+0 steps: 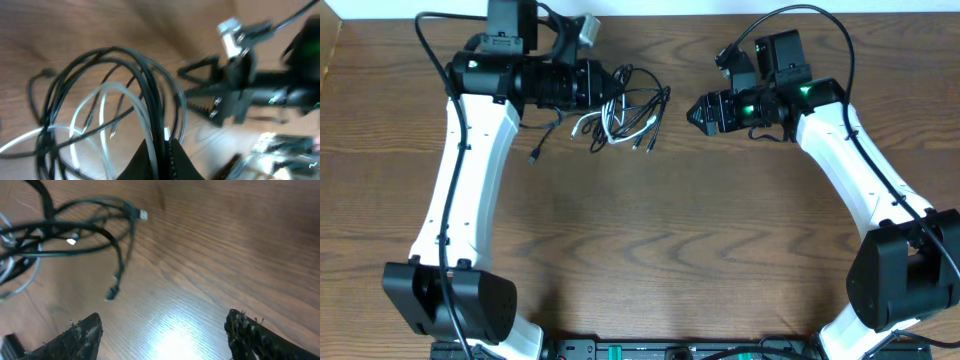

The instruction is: Untangle cables

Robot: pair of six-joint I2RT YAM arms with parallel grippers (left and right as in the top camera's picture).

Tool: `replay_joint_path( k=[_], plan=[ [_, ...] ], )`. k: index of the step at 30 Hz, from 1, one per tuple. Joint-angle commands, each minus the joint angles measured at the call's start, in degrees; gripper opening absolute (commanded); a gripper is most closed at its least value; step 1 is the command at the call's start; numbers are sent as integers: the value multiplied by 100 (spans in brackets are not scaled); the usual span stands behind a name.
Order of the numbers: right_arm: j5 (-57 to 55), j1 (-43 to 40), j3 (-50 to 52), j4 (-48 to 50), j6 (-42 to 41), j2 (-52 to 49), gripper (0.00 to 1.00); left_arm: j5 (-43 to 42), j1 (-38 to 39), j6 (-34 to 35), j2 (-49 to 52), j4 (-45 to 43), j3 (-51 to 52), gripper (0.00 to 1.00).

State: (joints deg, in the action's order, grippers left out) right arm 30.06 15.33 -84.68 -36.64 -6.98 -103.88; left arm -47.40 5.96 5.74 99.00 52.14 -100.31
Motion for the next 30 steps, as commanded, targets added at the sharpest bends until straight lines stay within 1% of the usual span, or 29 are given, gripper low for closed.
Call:
replay_joint_path(
  k=[1,4,6,10,13,17,21,23,25,28,30],
  plan=[
    [518,-2,-70,188,-136,-33,76,-793,-44,1106,-55,-498,-96,7],
    [859,-2,-70,503,-363,-33,75,-811,-42,1714,-55,-901,-96,7],
    [1021,7,-70,612,-396,-33,75,-811,-42,1950,-55,-1049,-96,7],
    [1058,15,-70,732,-389,-35,75,-811,-42,2577,-55,-1318,-96,7],
    [835,15,-70,966,-367,-35,75,-839,-35,3171,-55,-1488,-96,7],
    [284,33,-70,1342,-363,-52,76,-1200,-4,3873,-55,-1735,-96,8],
    [221,83,-70,1657,-304,-120,76,-1578,72,4437,-55,-2076,-96,7],
    [249,116,-70,1720,-306,-138,76,-1729,122,4612,-55,-2238,-96,8],
    [431,129,-70,1773,-306,-138,75,-1775,155,4623,-55,-2312,-96,7],
    [1165,109,-70,1971,-507,-138,72,-1753,157,4588,-52,-2310,-96,7],
    [1528,81,-70,2035,-667,-133,72,-1709,157,4437,-52,-2308,-96,7]
  ],
)
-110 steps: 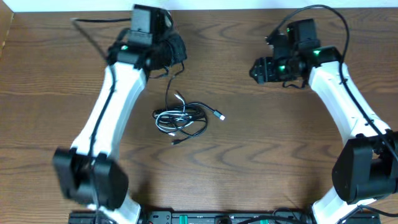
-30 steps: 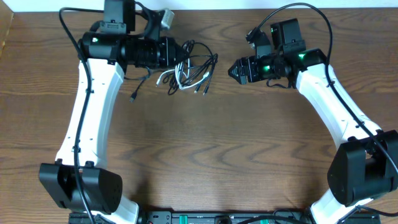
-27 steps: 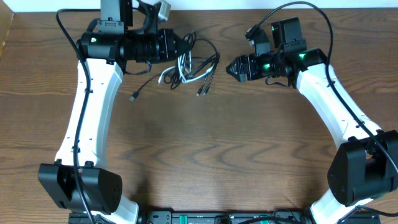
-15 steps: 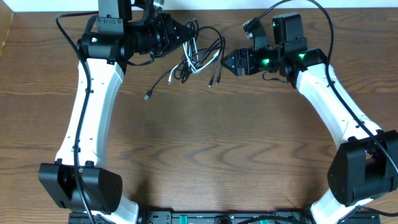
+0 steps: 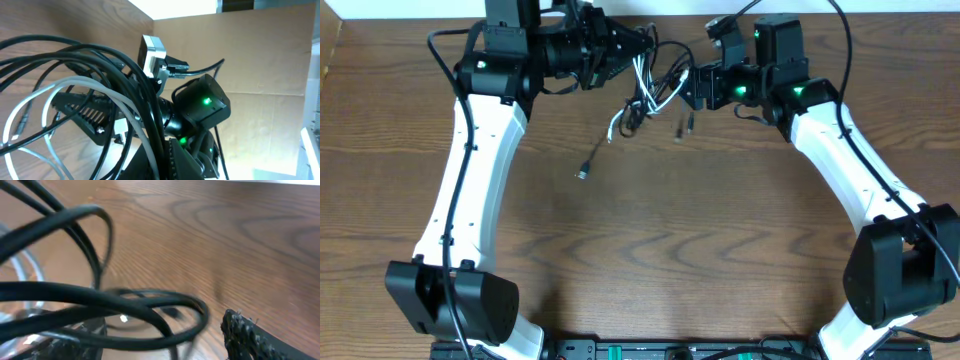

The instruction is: Untangle cables

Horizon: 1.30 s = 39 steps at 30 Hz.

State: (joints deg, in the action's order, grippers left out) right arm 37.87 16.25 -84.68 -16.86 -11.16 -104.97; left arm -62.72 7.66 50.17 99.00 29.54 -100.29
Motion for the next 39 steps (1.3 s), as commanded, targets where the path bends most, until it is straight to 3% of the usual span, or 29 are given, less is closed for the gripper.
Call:
replay_joint_path(
  k=[1,5,12,28,32,34,37,39],
  plan=[
    [984,-35,-70,68,-310,-24,71,-164,-13,-208,-52,-50,-94,7],
    [1731,-229,-70,59,-745,-13,67,63,-13,-713,-52,15,-50,7],
    [2013,-514,-70,90,-1266,-13,68,280,11,-754,-50,57,-7,7],
    [426,109,-70,402,-1934,-15,73,278,621,-754,-50,63,-7,8],
    [236,109,-70,256,-1945,-15,64,282,695,-870,-50,59,-7,8],
    [70,109,-70,-39,-1941,-15,52,319,686,-905,-50,59,-7,8],
    [-203,109,-70,-612,-1832,-15,25,516,634,-975,-50,59,-7,7],
    [-466,90,-70,-992,-1694,-15,16,743,575,-1257,-50,61,-7,8]
  ],
)
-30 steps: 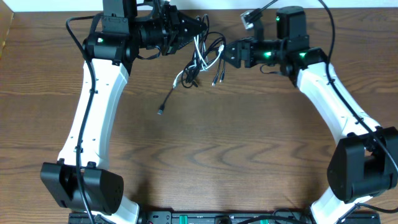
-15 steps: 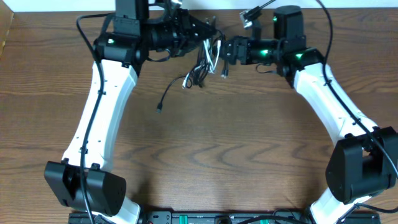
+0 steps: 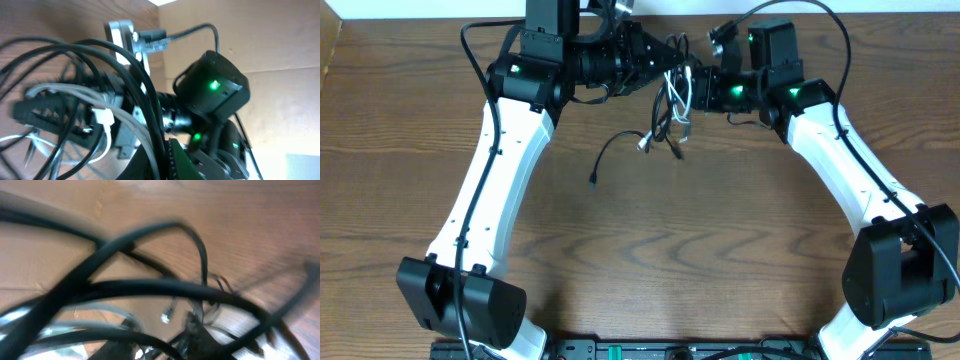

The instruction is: Untangle cables

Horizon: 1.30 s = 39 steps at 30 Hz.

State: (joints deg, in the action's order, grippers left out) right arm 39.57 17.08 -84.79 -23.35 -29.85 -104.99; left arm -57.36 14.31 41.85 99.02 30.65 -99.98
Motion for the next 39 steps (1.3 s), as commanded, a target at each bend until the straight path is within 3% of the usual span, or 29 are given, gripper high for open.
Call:
replay_joint_path(
  k=[1,8,11,17,22,25,30,36,39],
  plan=[
    [-737,-11,-59,-474,243,-13,13,332,-116,-557,-52,-24,-37,8],
    [-1832,-501,-59,-1735,944,-13,1,1805,-503,-1281,-52,815,-37,7],
    [-2422,-693,-59,-2087,1292,-13,1,2234,-682,-1539,-52,1056,-37,7],
    [-3294,-874,-59,-2291,2142,-13,1,2800,-986,-2063,-52,1547,-37,7],
    [-4249,-868,-59,-2293,2621,-13,1,4122,-1141,-2496,-52,2387,-37,7],
    [-4347,-868,-59,-2249,2852,-13,1,4463,-1141,-2723,-48,2686,-35,7],
    [-2568,-807,-59,-2208,3307,-13,1,4251,-1134,-2791,-44,2750,50,7],
    [-61,-546,-452,-2059,3421,103,1,3204,-1134,-2789,42,2599,146,8],
    [297,-540,-981,-2065,3075,166,1,2599,-1134,-2789,76,2472,146,17]
  ],
)
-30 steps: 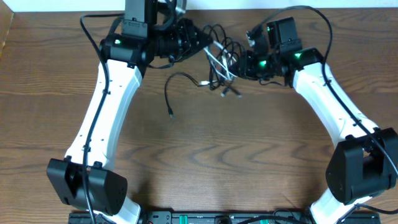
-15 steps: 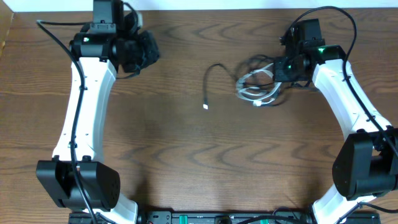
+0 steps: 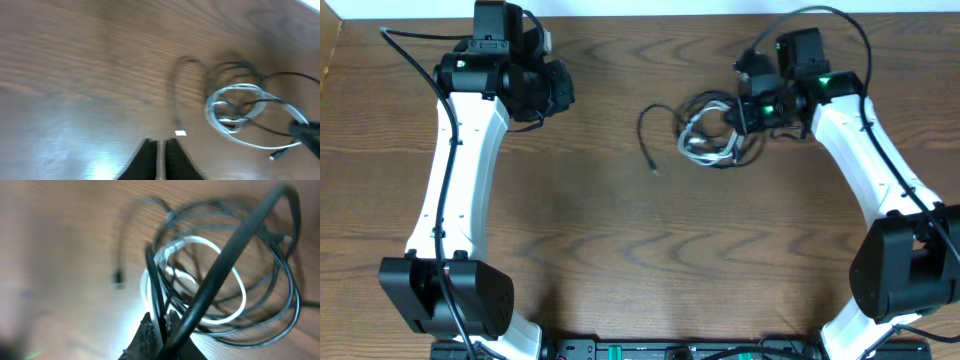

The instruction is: Untangle cables

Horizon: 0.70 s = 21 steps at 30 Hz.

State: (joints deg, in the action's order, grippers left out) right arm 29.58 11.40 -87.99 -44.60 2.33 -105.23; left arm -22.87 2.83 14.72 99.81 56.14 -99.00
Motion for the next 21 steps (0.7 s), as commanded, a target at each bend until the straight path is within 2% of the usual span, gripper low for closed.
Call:
replay_joint_path(
  k=[1,4,7,21],
  plan=[
    [1257,26,-826,42,-306,210,1,-1029,13,-74,-2,-122,48,25],
    [874,17,-1134,-37,-859,216,1,-1541,15,-76,7,-247,48,39],
    [393,48,-1086,-186,-1281,203,1,-1556,42,-79,17,-247,55,44],
    [745,195,-979,-610,-1255,199,1,-1554,756,-68,765,-621,59,63]
  ],
)
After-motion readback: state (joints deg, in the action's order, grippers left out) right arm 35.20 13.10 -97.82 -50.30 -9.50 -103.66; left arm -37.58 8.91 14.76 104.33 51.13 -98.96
